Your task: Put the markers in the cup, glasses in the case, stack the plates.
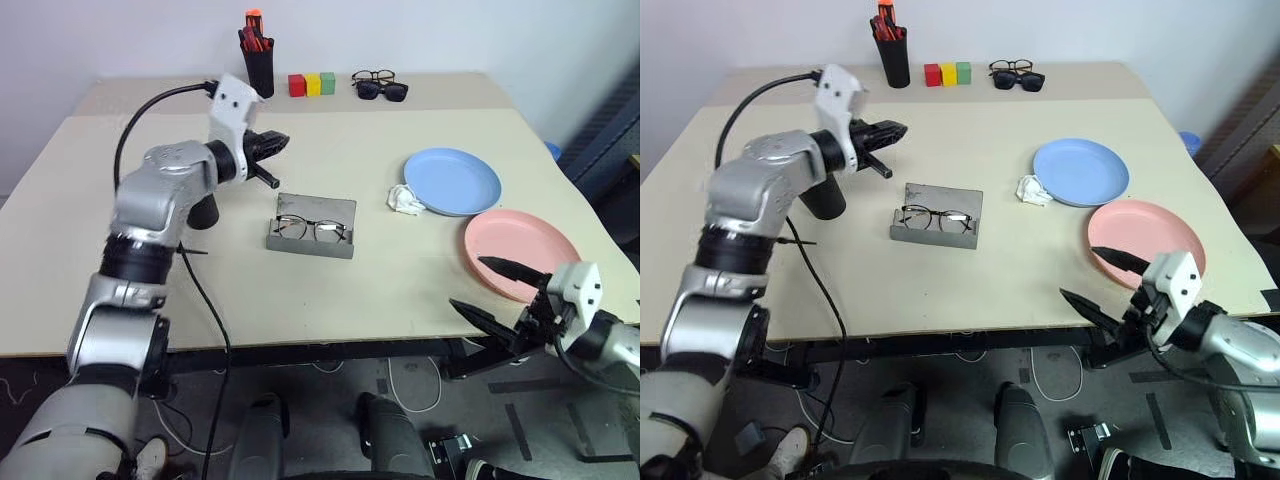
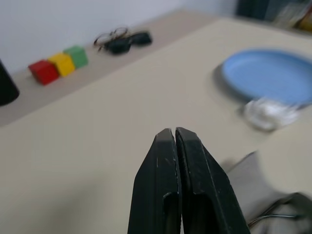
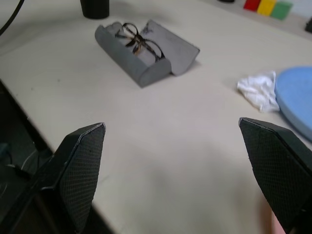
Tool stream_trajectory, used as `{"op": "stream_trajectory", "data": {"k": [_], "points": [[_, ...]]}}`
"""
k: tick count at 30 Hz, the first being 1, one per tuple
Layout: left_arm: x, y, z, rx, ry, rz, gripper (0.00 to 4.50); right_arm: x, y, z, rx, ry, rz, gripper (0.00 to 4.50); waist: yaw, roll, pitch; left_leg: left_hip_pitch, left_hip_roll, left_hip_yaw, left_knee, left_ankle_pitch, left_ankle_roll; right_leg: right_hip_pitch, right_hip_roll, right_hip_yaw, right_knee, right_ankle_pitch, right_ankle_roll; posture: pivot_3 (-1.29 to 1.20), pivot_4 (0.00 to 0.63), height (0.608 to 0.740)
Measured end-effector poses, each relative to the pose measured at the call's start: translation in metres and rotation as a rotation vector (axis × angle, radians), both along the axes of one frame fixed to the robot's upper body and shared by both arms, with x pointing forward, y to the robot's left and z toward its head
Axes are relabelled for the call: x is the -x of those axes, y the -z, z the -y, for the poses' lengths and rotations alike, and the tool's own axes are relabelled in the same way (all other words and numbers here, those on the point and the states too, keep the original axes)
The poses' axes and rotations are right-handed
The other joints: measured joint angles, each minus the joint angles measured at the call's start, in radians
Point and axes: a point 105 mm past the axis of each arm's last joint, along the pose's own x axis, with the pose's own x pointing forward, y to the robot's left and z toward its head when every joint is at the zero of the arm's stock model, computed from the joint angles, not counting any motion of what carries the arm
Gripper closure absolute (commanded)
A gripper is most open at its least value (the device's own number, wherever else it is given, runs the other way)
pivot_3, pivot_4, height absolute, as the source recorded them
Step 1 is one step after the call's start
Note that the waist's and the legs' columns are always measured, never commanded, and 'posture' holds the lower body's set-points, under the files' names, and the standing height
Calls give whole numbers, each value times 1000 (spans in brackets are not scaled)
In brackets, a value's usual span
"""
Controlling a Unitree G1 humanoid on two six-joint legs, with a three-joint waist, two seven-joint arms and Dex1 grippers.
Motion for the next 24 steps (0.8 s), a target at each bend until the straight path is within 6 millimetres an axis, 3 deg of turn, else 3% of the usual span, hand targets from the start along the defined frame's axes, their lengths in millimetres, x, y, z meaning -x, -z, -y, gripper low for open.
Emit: {"op": "stream_trajectory", "data": {"k": [8, 16, 24], "points": [[-29, 47, 24, -241, 6, -51, 4468, 10, 2, 3, 10, 63, 1, 0, 3, -5, 3, -2, 0, 0, -3, -2, 3, -2, 0, -1, -1, 0, 0, 0, 150, 740], [-33, 67, 29, -445, 27, 9, 4468, 8, -2, 3, 4, 87, 32, 0, 15, -6, 3, -2, 0, 1, -2, -2, 3, -2, 0, -1, -2, 0, 1, 0, 150, 740], [-23, 70, 33, -462, 160, -89, 4468, 8, -4, 3, -2, 95, 59, 0, 26, -6, 3, -4, 0, 1, -1, -3, 2, 0, 0, -1, -4, 0, 1, 0, 150, 740]]}}
